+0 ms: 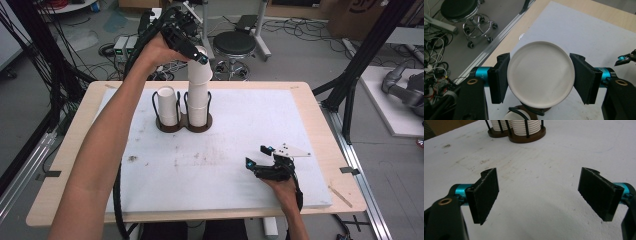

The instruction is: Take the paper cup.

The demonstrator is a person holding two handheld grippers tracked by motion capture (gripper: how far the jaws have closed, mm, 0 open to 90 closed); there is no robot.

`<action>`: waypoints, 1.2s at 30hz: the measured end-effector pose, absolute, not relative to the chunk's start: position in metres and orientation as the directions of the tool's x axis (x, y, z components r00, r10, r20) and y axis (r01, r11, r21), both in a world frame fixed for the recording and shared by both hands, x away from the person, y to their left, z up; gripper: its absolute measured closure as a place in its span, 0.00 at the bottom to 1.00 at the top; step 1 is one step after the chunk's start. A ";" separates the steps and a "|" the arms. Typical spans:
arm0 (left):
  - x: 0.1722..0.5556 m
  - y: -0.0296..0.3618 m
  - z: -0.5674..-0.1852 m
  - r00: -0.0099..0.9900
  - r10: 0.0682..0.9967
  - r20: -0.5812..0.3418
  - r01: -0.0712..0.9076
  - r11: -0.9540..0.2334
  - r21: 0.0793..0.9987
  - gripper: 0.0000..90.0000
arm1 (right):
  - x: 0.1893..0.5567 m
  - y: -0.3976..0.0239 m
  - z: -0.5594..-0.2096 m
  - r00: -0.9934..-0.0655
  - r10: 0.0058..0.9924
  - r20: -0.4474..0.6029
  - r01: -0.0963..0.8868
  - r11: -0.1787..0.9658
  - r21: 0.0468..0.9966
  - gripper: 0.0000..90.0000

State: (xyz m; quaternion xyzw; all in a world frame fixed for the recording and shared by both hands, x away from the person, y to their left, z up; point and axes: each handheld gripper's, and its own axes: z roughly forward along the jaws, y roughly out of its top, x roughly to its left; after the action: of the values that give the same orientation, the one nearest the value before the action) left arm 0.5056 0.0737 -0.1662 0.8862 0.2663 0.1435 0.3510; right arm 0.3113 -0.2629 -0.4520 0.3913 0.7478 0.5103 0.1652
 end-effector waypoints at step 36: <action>0.404 0.148 -0.154 0.896 0.443 0.008 0.197 -0.414 0.889 0.40 | 0.313 -0.262 -0.452 -0.646 0.748 0.150 0.424 0.188 0.886 0.19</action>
State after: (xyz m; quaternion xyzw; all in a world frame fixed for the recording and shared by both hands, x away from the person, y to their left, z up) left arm 0.4038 0.1482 -0.1544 0.8321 0.1924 0.1218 0.5058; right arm 0.3129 -0.2622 -0.4521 0.3888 0.7539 0.5046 0.1605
